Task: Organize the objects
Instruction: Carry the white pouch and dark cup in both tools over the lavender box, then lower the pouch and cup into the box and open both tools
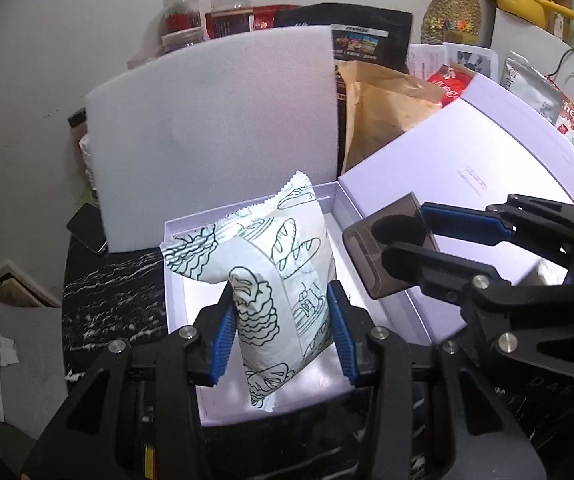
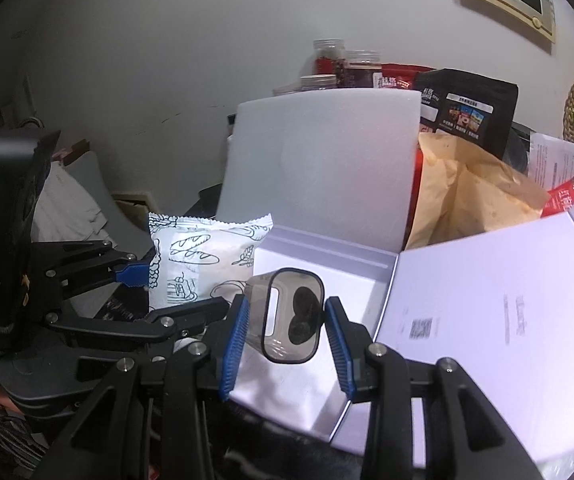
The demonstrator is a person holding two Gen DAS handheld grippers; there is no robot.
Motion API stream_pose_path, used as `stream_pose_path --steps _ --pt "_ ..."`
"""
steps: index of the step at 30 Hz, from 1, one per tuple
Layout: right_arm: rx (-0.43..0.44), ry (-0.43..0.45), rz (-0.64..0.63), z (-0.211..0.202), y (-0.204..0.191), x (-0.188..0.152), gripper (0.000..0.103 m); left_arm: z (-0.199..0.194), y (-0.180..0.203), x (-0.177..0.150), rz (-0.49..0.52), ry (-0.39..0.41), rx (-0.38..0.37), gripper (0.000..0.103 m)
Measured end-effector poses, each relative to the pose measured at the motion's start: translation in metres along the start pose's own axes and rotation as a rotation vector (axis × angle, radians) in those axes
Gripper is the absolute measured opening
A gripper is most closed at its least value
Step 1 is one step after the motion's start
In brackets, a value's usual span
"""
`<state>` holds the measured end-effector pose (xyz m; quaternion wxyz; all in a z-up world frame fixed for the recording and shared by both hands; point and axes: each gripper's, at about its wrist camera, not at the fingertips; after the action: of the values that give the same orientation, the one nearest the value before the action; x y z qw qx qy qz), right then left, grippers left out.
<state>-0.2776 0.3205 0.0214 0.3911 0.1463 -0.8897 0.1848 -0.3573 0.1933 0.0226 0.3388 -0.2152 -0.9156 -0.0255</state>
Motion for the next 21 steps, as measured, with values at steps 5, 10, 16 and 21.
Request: stream_pose_path --steps 5,10,16,21 --pt "-0.025 -0.007 0.027 0.024 0.017 0.018 0.039 0.031 -0.008 0.027 0.026 -0.005 0.018 0.041" --pt "-0.049 -0.031 0.051 0.047 0.031 0.031 0.037 0.060 -0.015 0.046 0.037 -0.020 0.038 0.041" --pt "-0.086 -0.088 0.071 0.087 0.045 0.041 0.037 0.101 -0.031 0.051 0.009 -0.067 0.021 0.041" --pt "-0.115 -0.134 0.097 0.117 0.052 0.036 0.036 0.128 -0.036 0.044 0.024 -0.093 0.045 0.041"
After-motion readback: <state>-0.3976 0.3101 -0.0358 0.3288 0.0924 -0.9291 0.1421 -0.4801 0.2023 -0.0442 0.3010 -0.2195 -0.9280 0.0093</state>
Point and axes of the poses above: each gripper's, at about its wrist camera, not at the fingertips, and z roughly the way its jaws point, y to its right, x to its top, and after that the axes turned 6 degrees about x, right-handed
